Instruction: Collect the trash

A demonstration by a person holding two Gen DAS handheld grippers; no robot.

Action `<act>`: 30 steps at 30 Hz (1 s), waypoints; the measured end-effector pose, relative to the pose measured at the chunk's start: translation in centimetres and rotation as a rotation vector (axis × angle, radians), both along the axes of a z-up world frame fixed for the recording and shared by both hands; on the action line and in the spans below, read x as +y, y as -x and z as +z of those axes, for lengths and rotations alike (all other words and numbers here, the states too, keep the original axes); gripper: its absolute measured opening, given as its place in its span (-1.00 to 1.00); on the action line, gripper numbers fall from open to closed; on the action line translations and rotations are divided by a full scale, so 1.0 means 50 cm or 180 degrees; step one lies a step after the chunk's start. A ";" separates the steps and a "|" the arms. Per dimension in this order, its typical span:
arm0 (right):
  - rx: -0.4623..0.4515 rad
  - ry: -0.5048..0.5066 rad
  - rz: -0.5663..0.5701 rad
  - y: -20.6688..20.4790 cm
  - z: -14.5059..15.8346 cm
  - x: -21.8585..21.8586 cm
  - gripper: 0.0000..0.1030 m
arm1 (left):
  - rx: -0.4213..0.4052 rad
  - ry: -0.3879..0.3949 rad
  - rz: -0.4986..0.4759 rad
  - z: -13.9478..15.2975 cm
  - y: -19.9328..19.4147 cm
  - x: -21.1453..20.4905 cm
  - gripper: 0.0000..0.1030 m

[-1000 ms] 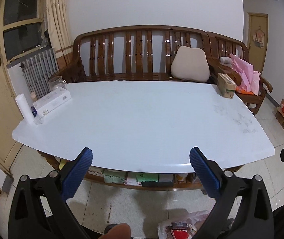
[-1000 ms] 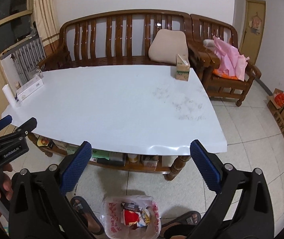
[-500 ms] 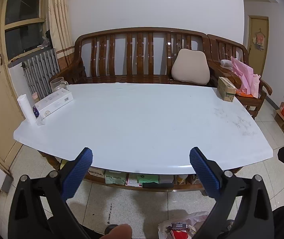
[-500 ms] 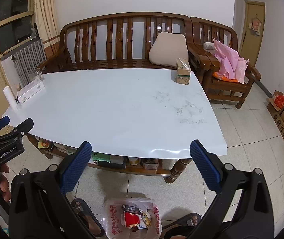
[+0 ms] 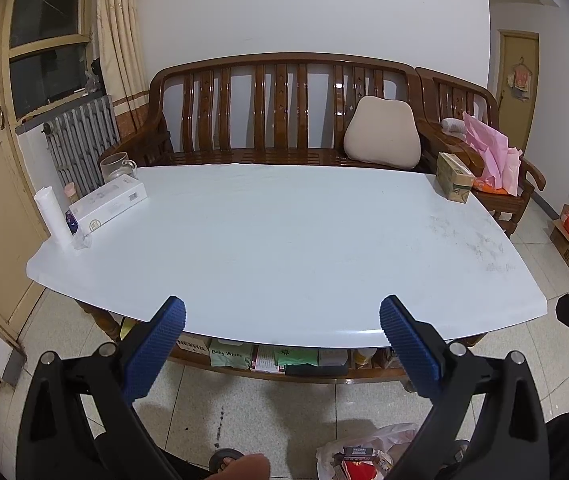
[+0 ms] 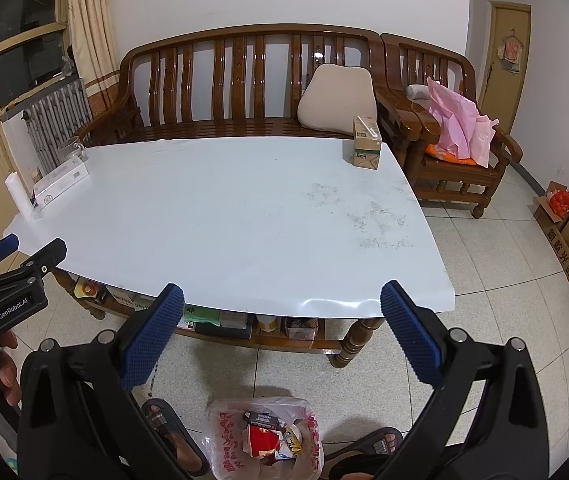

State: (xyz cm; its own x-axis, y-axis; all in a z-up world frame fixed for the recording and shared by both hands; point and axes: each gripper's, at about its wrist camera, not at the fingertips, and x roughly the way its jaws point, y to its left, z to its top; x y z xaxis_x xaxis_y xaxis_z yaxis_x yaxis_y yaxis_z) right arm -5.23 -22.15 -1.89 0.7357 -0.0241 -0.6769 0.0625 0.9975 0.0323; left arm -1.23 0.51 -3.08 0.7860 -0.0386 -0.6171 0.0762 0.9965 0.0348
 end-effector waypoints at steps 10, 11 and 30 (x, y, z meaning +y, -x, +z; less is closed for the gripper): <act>-0.0002 0.0004 0.0002 -0.001 0.000 -0.001 0.87 | -0.0008 0.0005 0.0010 -0.001 0.001 0.000 0.85; 0.0001 0.0003 0.0003 -0.001 0.000 -0.001 0.87 | -0.0007 0.0006 0.0013 -0.001 0.000 -0.001 0.85; 0.0005 0.0001 -0.0007 0.000 -0.001 -0.005 0.87 | 0.0020 -0.0001 -0.0002 -0.004 0.000 -0.002 0.85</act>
